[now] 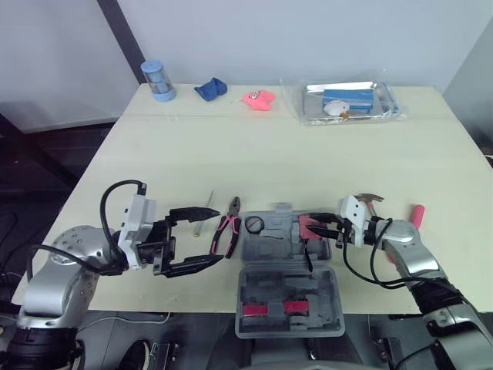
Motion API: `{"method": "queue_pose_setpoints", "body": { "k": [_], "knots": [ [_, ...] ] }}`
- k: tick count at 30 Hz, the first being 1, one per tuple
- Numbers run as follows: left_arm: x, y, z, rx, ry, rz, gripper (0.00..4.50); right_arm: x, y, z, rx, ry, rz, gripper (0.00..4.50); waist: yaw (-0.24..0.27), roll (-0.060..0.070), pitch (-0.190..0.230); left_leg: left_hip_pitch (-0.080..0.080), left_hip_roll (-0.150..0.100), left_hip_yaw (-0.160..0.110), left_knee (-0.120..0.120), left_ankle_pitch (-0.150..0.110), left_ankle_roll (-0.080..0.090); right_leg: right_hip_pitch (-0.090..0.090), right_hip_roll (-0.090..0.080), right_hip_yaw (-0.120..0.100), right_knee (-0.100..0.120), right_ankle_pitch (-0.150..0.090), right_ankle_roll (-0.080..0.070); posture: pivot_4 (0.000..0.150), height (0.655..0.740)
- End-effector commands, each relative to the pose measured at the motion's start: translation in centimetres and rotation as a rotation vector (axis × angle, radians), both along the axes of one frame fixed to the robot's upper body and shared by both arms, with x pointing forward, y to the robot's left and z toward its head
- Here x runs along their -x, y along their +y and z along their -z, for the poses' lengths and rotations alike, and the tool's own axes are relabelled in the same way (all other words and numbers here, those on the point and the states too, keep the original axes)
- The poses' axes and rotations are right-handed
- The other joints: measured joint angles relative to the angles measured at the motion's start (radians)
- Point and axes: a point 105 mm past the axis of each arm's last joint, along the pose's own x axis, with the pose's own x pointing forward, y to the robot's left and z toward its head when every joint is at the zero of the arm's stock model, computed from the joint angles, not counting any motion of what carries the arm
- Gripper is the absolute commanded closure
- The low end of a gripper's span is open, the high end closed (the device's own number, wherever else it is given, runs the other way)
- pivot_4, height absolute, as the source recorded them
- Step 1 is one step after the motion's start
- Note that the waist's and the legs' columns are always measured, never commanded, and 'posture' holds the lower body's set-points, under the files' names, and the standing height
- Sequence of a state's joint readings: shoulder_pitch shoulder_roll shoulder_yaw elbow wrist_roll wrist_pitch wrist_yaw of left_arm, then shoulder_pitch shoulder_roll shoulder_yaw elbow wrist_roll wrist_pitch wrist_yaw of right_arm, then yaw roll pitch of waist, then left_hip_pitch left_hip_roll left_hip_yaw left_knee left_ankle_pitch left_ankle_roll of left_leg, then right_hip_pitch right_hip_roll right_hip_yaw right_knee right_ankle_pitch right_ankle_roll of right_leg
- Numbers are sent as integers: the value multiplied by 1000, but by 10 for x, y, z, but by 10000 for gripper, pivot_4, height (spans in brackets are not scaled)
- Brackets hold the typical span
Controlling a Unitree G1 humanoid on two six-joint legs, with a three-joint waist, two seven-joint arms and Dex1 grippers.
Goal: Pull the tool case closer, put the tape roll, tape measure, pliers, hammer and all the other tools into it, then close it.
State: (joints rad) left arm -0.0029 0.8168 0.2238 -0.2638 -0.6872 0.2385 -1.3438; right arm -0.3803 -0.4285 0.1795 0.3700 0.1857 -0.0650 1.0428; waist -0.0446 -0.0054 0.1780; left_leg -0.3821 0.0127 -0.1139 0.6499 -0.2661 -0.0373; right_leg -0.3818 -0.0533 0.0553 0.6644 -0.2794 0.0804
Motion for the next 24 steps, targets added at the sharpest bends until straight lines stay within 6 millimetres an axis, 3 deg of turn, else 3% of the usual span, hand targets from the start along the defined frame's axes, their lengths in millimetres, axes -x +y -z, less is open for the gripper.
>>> {"method": "queue_pose_setpoints", "body": {
  "k": [1, 9, 15, 16, 19, 24],
  "knots": [
    [0, -5, -6, 0, -31, 16, 0, -2, -7, 16, 26, 49, 19, 31940, 0, 0, 0, 0, 0, 0, 0, 0, 0, 0, 0, 0, 0, 0, 0, 1500, 7400],
    [0, -7, -7, 0, -34, 13, 0, 14, -24, 74, 172, 222, 31, 31940, 1, -3, -4, 4, 0, 0, 0, 0, 0, 4, 0, 0, 0, 0, 0, 1500, 7400],
    [3, -10, -6, 4, -29, 14, 0, 21, -32, 101, 250, 286, 61, 31940, 1, -10, -18, 13, 0, 0, -1, 0, 0, 13, 0, 0, -1, 0, 0, 1500, 7400],
    [4, -10, -6, 5, -28, 14, 0, 20, -31, 100, 237, 284, 70, 31940, 2, -13, -24, 21, 0, 0, -3, 0, 0, 20, 0, 0, -3, -1, -1, 1500, 7400],
    [5, -11, -5, 8, -24, 5, 0, 14, -26, 88, 181, 227, 75, 31940, 2, -16, -27, 26, 0, 0, -4, 0, 0, 24, 0, 0, -3, -1, -1, 1500, 7400],
    [2, -3, -3, 34, -24, -88, 0, -2, -19, 32, 15, 5, 115, 31940, 5, -14, -27, 22, 0, 0, -4, 0, 0, 21, 0, 0, -3, -1, -1, 1500, 7400]
  ]
}}
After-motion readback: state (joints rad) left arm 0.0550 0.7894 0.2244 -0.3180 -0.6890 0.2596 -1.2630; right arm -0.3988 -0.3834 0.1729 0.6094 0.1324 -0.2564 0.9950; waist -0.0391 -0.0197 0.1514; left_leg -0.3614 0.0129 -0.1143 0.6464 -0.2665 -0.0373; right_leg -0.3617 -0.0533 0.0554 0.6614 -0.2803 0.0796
